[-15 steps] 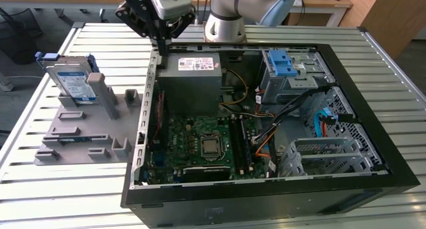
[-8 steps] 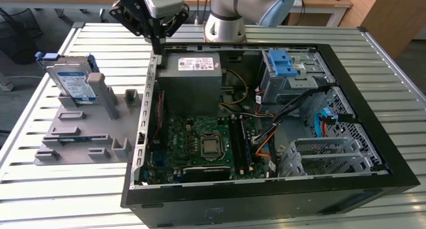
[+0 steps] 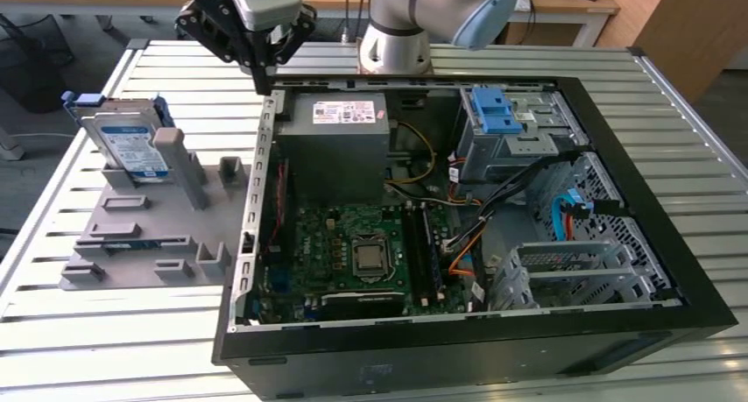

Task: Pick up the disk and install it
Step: 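Reach for the disk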

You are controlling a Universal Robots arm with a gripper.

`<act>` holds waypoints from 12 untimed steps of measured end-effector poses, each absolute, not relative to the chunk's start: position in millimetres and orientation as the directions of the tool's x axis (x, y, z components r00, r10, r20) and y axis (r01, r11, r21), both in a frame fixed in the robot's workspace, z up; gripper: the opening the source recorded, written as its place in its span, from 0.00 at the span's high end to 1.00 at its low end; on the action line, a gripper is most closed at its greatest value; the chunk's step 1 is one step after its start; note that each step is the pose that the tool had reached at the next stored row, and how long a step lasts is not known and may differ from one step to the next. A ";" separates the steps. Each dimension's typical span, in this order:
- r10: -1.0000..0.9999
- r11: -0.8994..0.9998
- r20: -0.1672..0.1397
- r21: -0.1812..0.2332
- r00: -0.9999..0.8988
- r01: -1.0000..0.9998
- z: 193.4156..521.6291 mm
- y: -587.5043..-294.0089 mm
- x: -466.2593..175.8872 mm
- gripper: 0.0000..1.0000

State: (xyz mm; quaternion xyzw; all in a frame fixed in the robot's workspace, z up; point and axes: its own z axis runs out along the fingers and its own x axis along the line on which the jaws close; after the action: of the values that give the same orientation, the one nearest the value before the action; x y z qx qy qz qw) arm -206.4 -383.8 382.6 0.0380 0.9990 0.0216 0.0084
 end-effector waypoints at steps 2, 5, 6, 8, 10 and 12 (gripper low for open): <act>0.076 0.996 -0.015 0.044 -0.997 0.076 382.4 -383.1 -210.2 0.89; 0.076 0.996 -0.015 0.044 -0.997 0.075 381.9 -381.1 -217.0 0.89; 0.076 0.996 -0.014 0.044 -0.997 0.075 381.8 -380.0 -219.9 0.89; 0.076 0.996 -0.014 0.044 -0.997 0.076 381.4 -377.1 -225.2 0.89; 0.076 0.996 -0.014 0.044 -0.997 0.075 381.1 -372.4 -229.5 0.89; 0.076 0.996 -0.013 0.044 -0.997 0.076 380.6 -367.2 -234.2 0.89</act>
State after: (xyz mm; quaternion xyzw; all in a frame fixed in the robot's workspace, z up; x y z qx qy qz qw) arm -234.2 -367.2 380.6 0.0380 0.9990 0.0216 0.0075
